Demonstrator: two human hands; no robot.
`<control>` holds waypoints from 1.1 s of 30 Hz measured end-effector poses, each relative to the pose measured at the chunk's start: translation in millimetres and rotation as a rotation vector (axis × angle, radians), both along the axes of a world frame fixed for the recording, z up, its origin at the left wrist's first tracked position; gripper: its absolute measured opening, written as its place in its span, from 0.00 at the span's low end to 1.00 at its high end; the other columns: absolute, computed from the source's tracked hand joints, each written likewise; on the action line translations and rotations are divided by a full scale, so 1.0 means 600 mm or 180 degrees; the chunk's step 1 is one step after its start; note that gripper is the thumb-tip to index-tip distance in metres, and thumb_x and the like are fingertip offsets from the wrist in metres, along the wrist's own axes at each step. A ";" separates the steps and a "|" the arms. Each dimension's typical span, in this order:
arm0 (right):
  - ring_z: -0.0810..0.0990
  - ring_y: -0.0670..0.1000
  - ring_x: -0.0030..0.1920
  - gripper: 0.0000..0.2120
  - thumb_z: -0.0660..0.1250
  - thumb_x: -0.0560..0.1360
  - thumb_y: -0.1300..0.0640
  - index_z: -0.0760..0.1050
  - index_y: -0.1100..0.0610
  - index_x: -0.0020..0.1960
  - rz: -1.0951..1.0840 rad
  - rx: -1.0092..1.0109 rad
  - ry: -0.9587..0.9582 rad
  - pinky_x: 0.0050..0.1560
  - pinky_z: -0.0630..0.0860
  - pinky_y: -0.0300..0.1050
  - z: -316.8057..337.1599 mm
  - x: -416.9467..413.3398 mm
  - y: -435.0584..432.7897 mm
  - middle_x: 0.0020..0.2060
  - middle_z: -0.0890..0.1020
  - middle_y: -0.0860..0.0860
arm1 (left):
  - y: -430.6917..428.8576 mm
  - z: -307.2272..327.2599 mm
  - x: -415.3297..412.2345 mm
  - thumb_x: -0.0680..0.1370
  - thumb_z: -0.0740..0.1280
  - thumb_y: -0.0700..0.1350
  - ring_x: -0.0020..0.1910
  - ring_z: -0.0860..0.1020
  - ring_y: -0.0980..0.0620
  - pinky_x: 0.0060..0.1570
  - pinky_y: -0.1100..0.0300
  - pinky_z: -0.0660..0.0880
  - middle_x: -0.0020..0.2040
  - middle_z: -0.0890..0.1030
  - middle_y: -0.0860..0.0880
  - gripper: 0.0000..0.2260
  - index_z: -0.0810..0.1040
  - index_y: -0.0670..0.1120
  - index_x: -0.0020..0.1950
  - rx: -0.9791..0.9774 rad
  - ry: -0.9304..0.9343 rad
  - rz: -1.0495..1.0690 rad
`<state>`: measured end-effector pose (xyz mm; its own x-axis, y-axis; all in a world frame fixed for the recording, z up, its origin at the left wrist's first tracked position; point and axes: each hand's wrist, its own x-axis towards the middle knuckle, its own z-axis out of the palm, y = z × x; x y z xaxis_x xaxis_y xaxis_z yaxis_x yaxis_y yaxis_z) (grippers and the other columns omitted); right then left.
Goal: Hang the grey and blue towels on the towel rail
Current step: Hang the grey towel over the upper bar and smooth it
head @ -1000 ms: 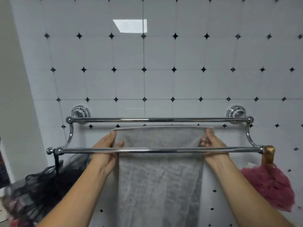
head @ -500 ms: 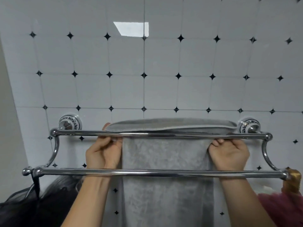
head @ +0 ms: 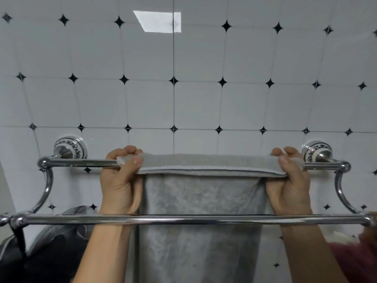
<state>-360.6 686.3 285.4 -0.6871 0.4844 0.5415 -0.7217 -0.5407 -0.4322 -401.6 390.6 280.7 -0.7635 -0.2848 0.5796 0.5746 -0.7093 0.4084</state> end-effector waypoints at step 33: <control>0.76 0.49 0.25 0.08 0.64 0.75 0.52 0.75 0.57 0.42 -0.0154 0.0862 -0.1640 0.24 0.71 0.38 -0.266 0.100 0.009 0.27 0.78 0.51 | -0.017 -0.252 0.061 0.80 0.65 0.43 0.21 0.70 0.57 0.24 0.67 0.67 0.22 0.74 0.53 0.19 0.77 0.50 0.28 -0.1735 -0.1024 0.0785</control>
<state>-300.3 691.9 125.6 -0.8753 0.4127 0.2521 -0.4028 -0.3336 -0.8523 -364.7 380.1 129.5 -0.8721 -0.2043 0.4446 0.4832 -0.2174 0.8481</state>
